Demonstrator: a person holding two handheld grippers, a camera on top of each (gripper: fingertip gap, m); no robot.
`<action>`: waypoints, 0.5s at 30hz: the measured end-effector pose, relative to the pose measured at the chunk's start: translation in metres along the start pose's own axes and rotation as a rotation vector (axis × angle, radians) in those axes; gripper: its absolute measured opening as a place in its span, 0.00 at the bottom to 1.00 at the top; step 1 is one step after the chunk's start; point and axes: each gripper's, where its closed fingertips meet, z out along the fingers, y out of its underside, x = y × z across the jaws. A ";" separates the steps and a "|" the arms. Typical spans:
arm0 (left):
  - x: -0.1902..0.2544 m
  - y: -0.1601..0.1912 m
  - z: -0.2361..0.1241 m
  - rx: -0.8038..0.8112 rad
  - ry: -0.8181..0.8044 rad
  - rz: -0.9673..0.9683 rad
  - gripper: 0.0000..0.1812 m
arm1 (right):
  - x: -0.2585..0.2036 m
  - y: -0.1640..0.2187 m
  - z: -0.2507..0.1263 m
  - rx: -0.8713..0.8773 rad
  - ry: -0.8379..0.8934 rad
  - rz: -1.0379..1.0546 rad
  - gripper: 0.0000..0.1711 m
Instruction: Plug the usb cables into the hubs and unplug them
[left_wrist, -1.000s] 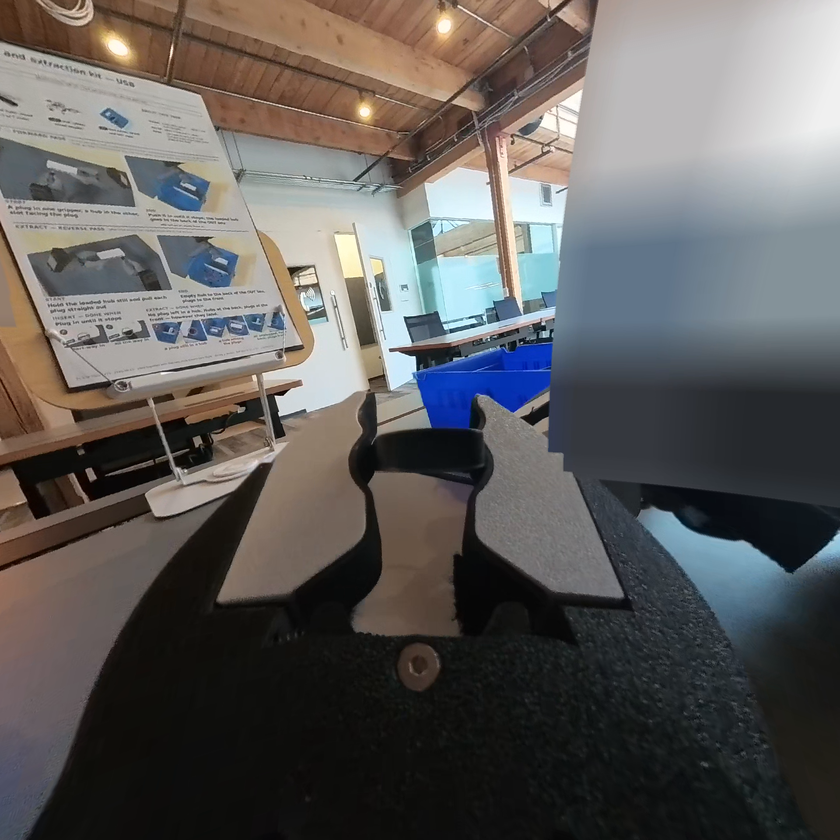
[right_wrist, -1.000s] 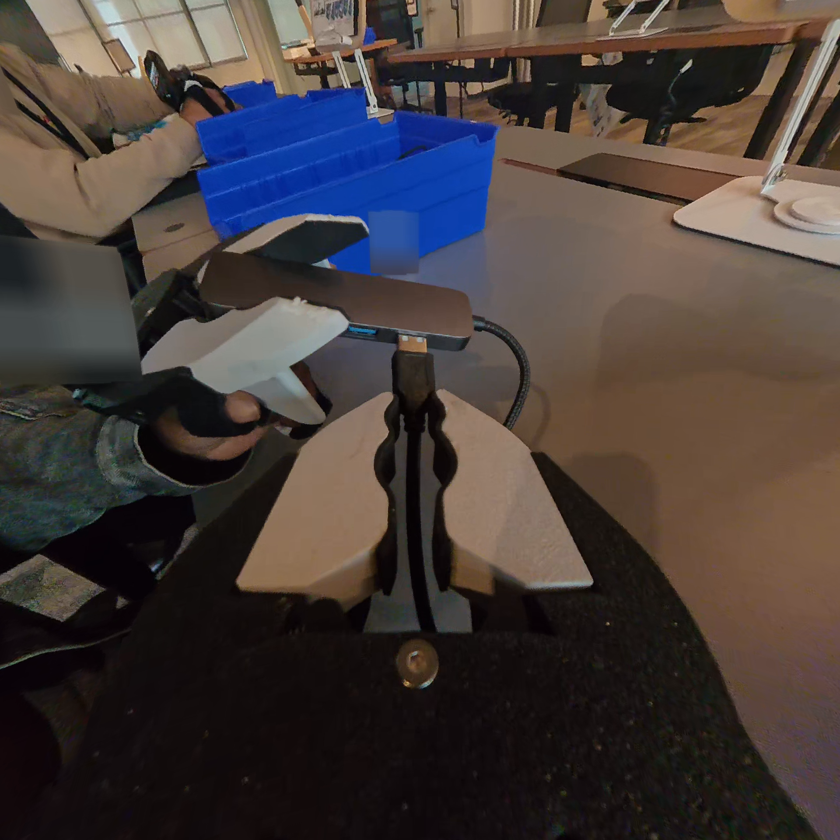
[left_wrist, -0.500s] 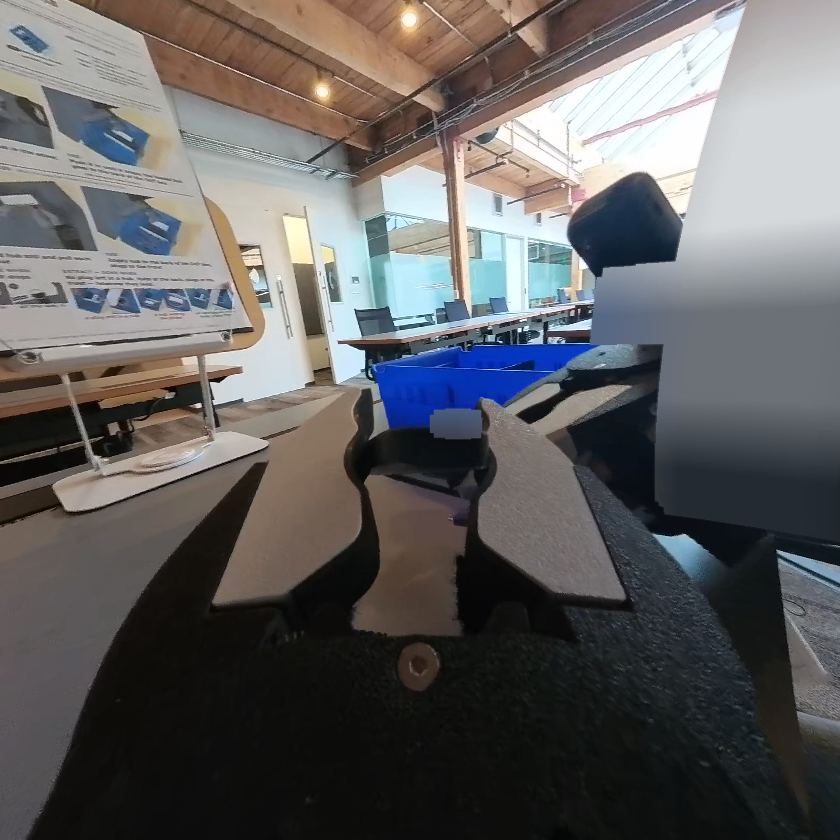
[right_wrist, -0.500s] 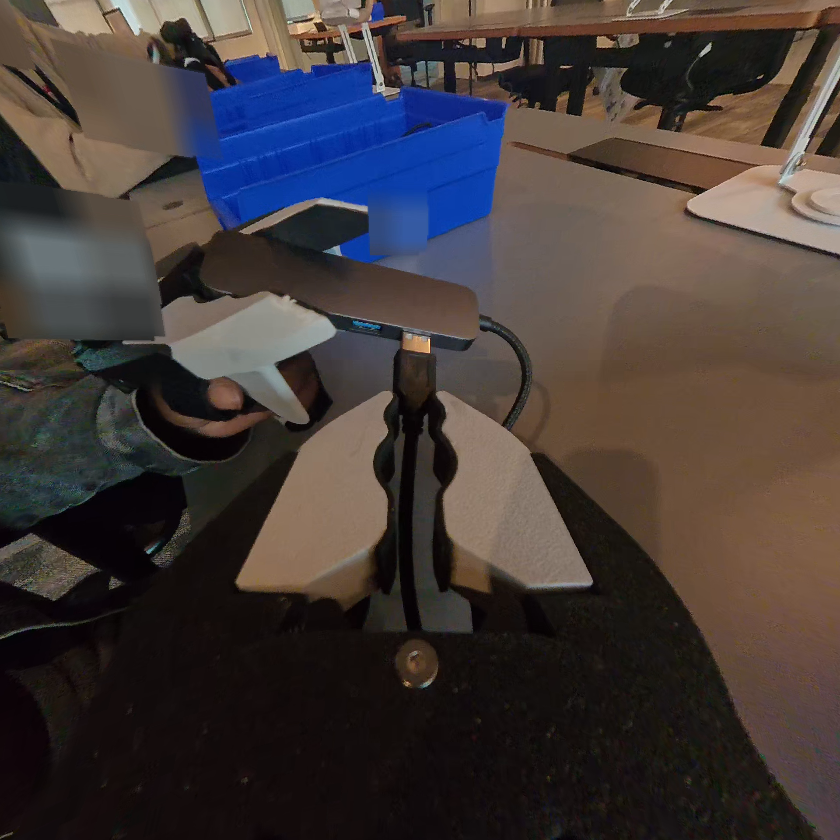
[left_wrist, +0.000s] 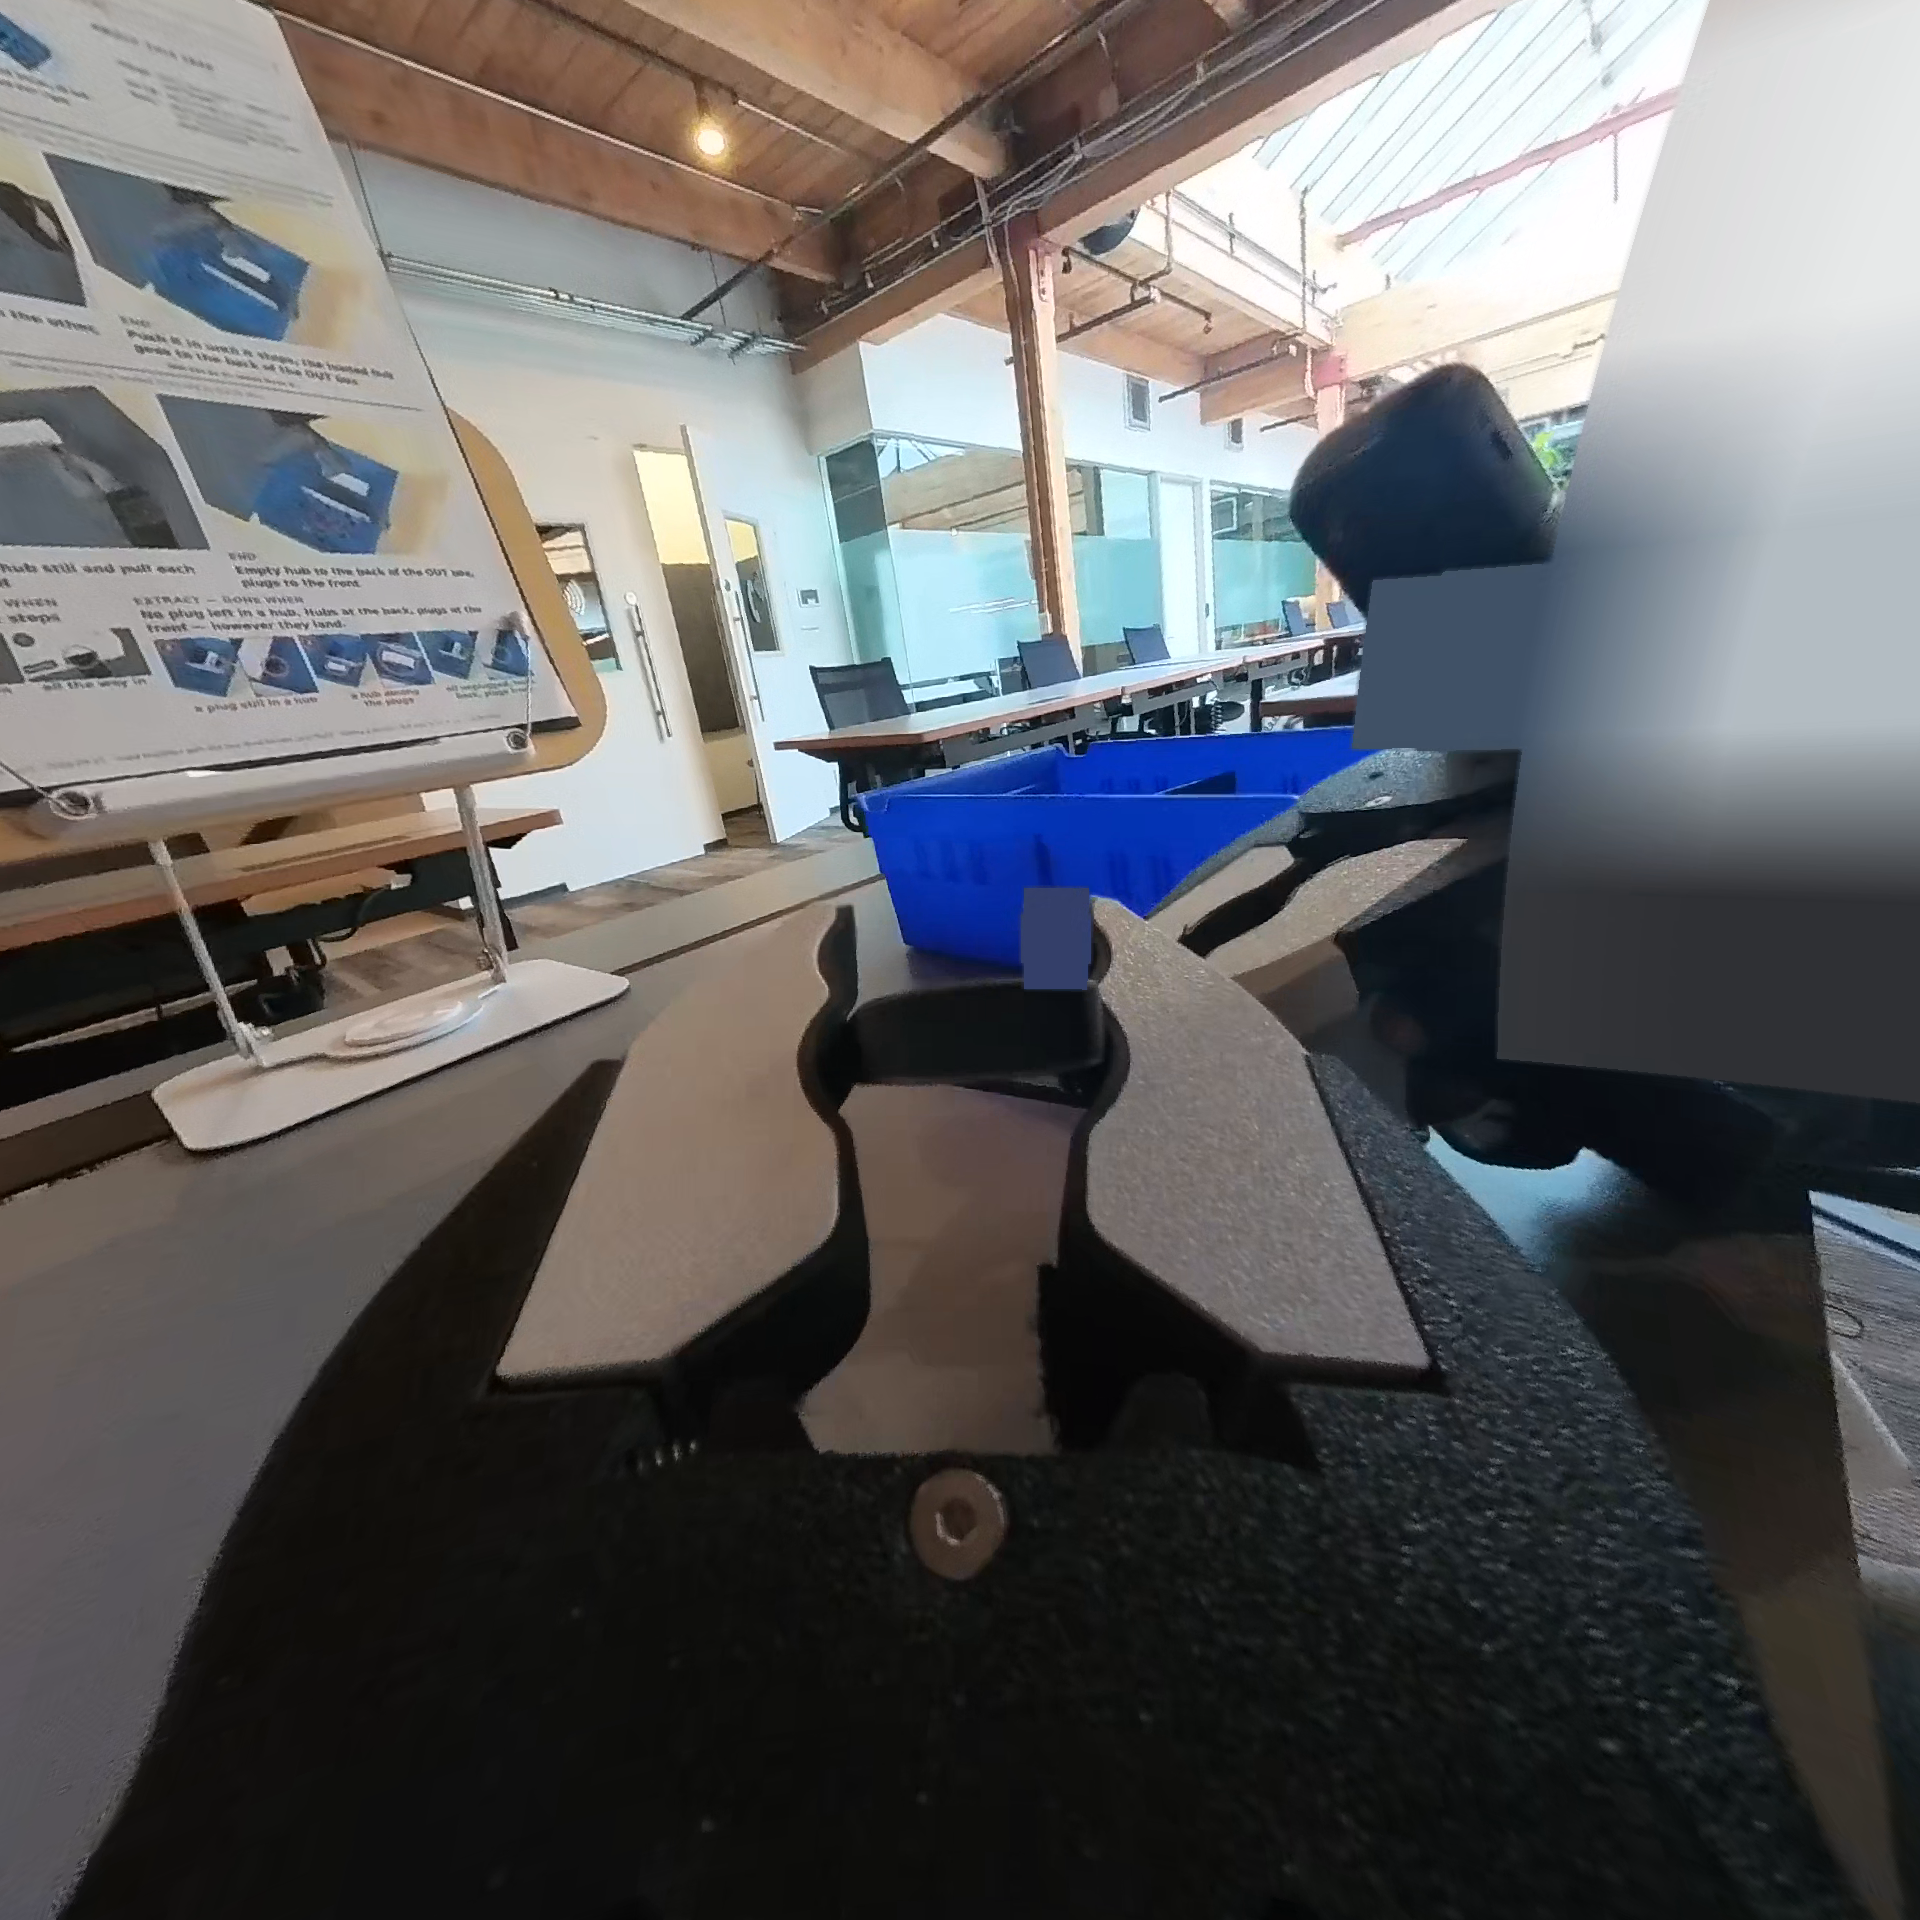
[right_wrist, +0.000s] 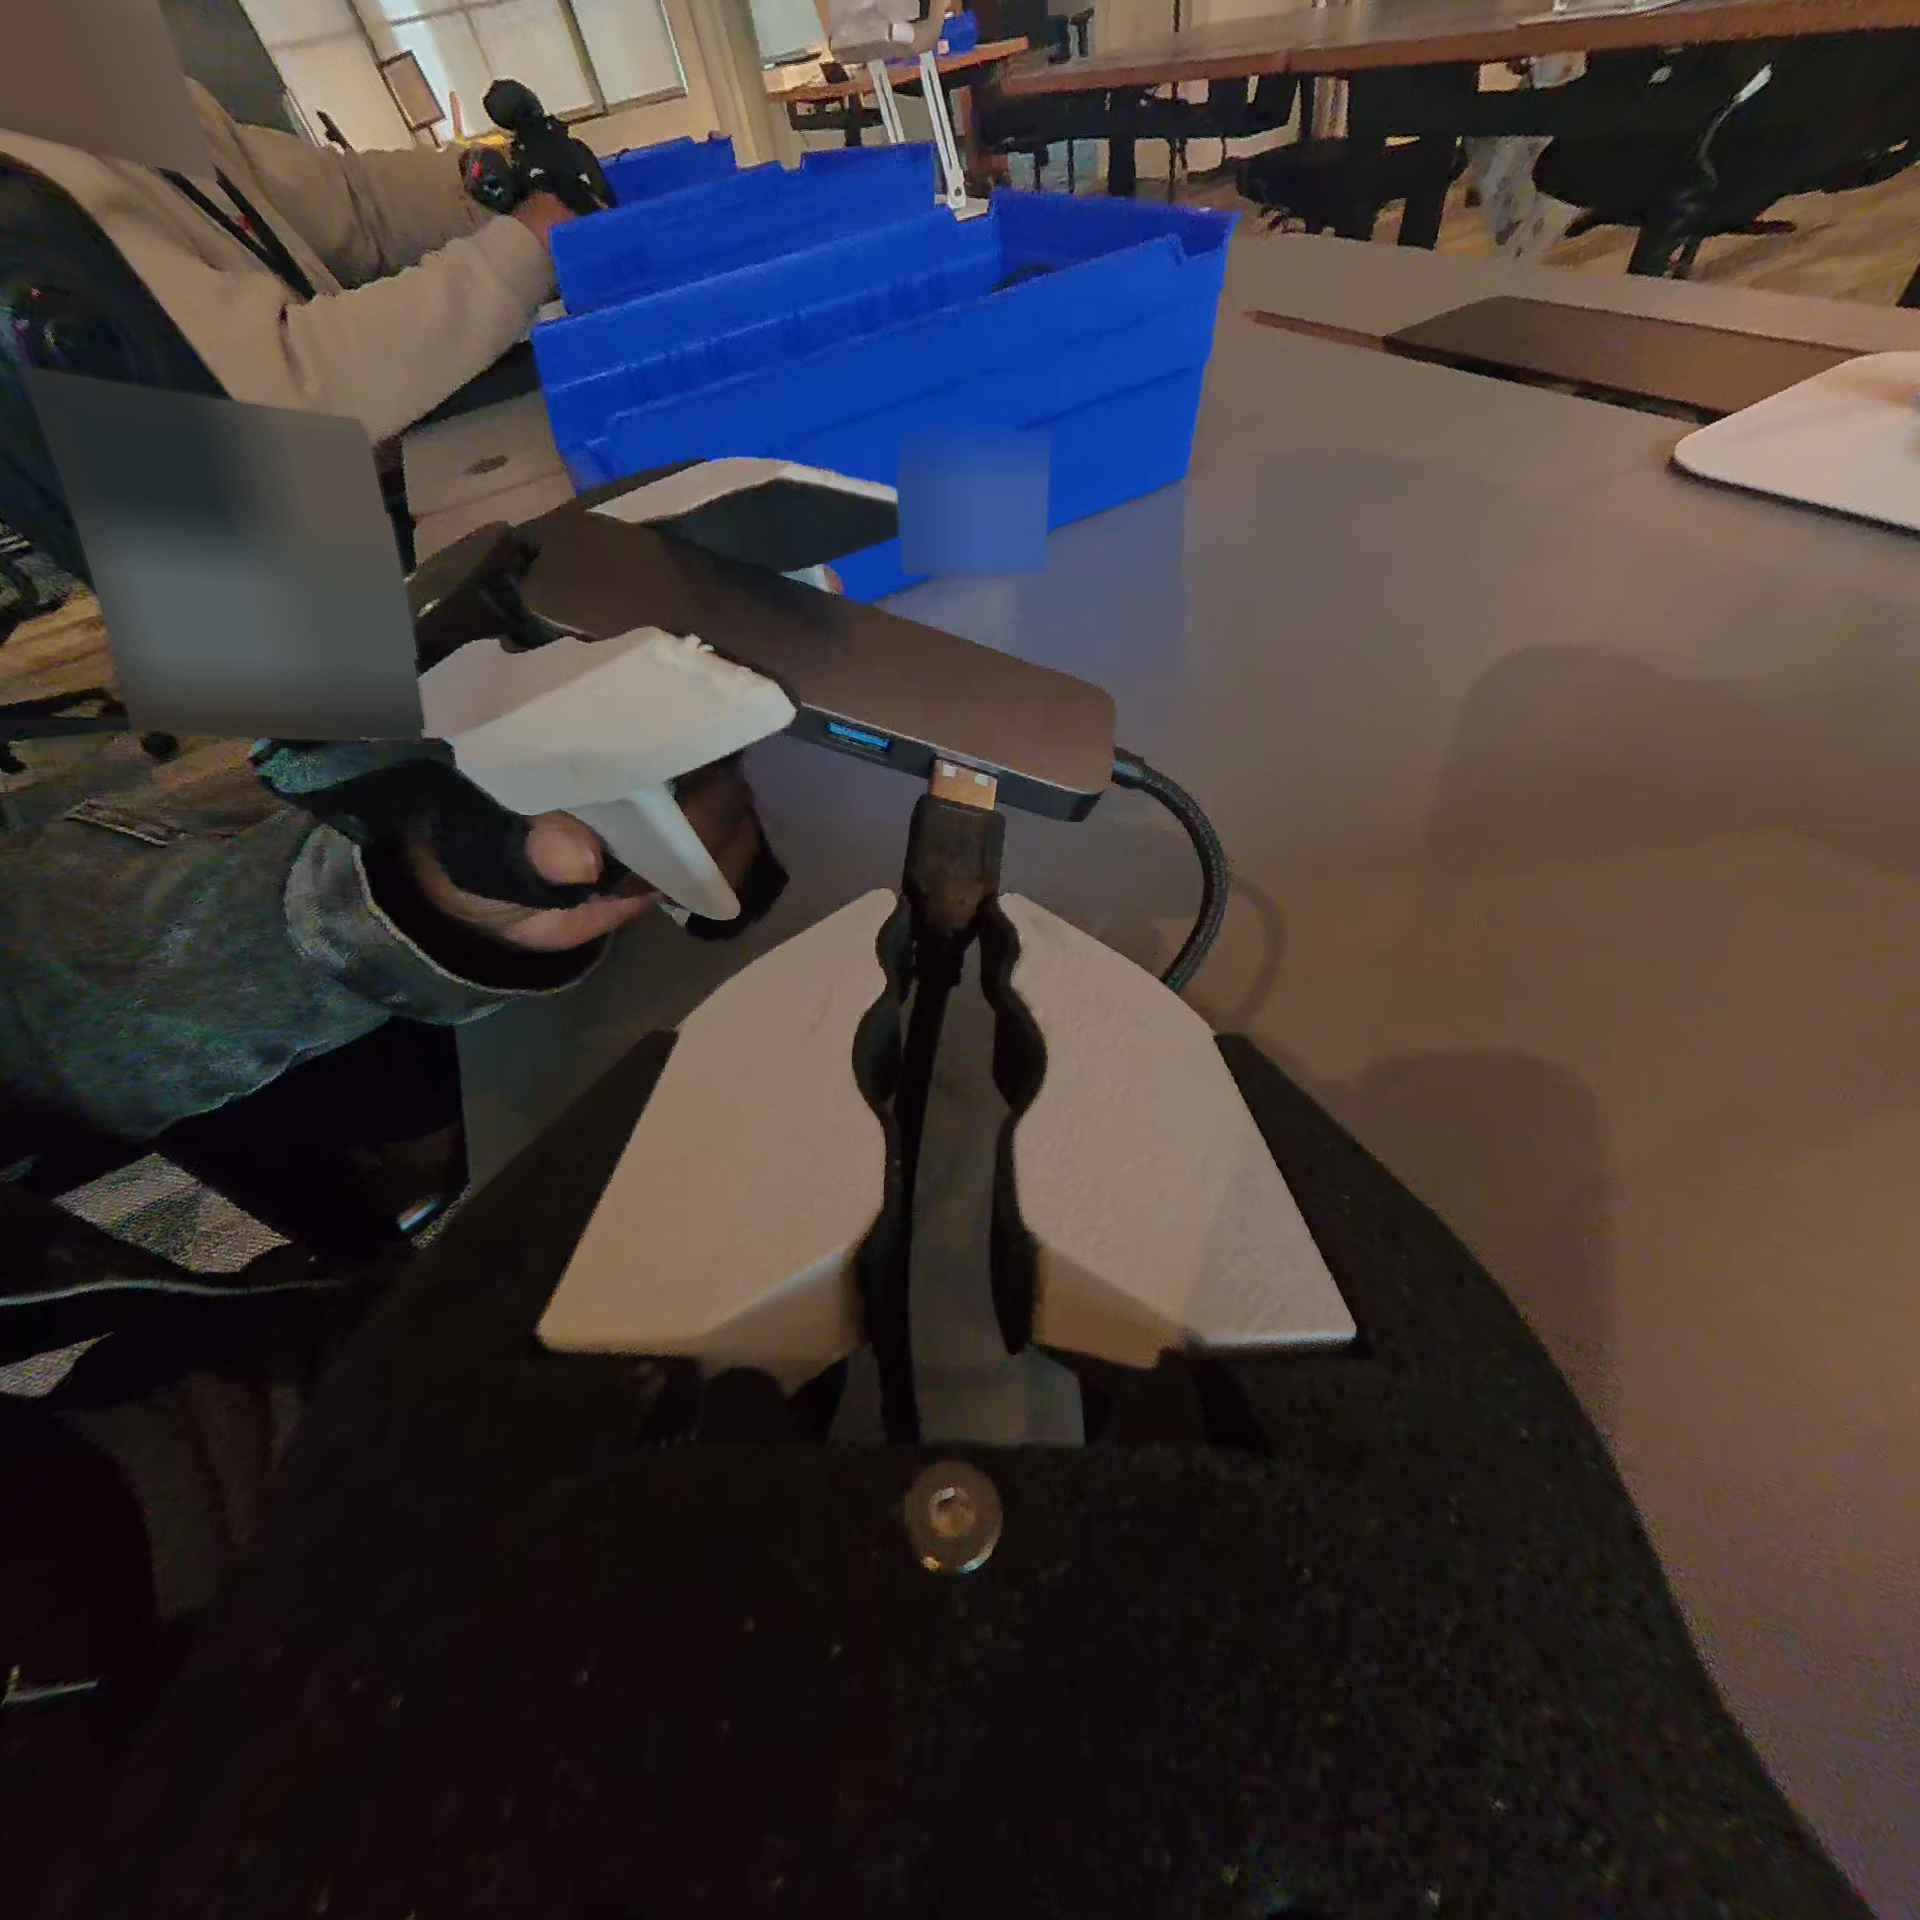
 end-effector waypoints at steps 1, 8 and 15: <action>-0.001 0.000 -0.001 0.002 -0.003 -0.007 0.22 | -0.001 0.000 0.000 -0.001 -0.006 0.002 0.07; -0.007 -0.006 -0.007 0.046 -0.037 -0.050 0.22 | -0.006 -0.006 0.005 -0.027 -0.022 0.004 0.07; -0.003 -0.007 -0.006 0.049 -0.025 -0.037 0.22 | -0.007 -0.004 0.000 -0.037 -0.013 -0.021 0.07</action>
